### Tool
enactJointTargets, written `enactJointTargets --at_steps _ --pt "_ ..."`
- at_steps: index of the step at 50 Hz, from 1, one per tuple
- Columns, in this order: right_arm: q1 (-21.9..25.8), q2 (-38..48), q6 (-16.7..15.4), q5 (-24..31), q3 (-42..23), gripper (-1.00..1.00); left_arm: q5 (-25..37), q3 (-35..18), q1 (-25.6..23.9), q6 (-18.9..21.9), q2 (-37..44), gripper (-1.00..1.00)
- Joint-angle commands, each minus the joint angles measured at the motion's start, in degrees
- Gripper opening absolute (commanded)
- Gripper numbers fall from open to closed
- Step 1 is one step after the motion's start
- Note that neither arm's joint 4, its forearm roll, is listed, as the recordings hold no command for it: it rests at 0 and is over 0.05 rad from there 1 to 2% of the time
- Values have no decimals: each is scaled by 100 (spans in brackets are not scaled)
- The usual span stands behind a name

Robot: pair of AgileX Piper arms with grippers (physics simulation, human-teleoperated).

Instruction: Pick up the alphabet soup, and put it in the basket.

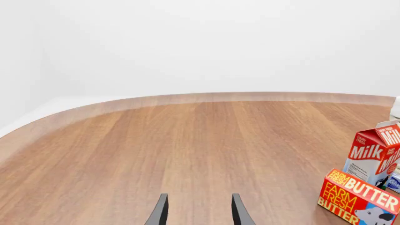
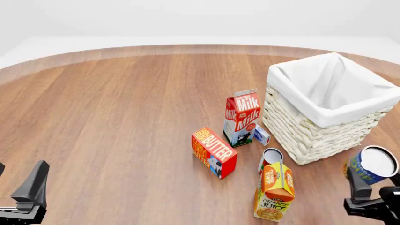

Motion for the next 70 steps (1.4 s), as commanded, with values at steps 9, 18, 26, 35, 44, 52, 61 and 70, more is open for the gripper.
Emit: enactJointTargets --at_steps 9,18,26,35,44,52,61,70 --pt "154 -475 5 579 -561 -100 0 0 0 0 -1 100" --pt "248 -210 -32 428 -800 -100 0 0 1 0 0 100" --pt "345 51 -49 214 -1010 -100 0 0 0 0 -1 100" --pt "462 298 25 111 -1304 -100 0 0 0 1 0 100" --pt "548 448 -63 221 -1678 -100 0 0 1 0 0 100" --pt "591 512 -113 337 -1951 -100 0 0 -1 2 0 100" --pt "669 663 -159 441 -2355 -100 0 0 1 0 0 100" --pt "745 708 -289 680 -2836 -100 0 0 0 1 -1 100"
